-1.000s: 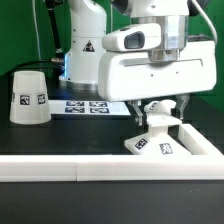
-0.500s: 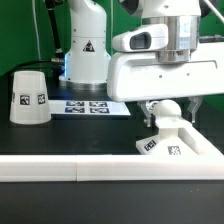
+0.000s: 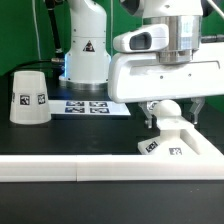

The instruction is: Assemble lamp

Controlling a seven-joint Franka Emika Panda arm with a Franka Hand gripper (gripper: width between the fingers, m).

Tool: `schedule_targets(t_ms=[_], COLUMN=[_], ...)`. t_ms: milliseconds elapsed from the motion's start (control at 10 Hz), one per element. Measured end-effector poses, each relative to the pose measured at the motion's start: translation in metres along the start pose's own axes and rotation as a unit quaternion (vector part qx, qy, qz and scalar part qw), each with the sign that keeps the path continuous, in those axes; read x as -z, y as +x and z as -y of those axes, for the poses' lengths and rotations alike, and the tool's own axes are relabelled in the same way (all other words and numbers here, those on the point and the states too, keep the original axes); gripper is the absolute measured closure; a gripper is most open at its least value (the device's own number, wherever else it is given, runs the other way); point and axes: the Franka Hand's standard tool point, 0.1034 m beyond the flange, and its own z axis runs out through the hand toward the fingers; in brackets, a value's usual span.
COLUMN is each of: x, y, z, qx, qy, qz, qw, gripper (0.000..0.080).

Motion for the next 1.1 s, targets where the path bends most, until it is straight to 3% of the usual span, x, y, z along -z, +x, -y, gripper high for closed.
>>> schedule_targets(t_ms=[100, 200, 400, 800, 1100], x=[0.000, 0.000, 0.004, 0.034, 0.032], y=[0.000, 0.000, -0.012, -0.059, -0.095], z=[0.000, 0.000, 0.001, 0.022, 0.045], qx=[0.000, 0.001, 0.016, 0.044, 0.070], qy=[0.000, 0.000, -0.001, -0.003, 0.000], qz=[0.000, 0.000, 0.002, 0.012, 0.019], qw=[1.000, 1.000, 1.000, 0.999, 0.997], gripper=[0.0262, 0.0137, 0.0111, 0.0101, 0.0101])
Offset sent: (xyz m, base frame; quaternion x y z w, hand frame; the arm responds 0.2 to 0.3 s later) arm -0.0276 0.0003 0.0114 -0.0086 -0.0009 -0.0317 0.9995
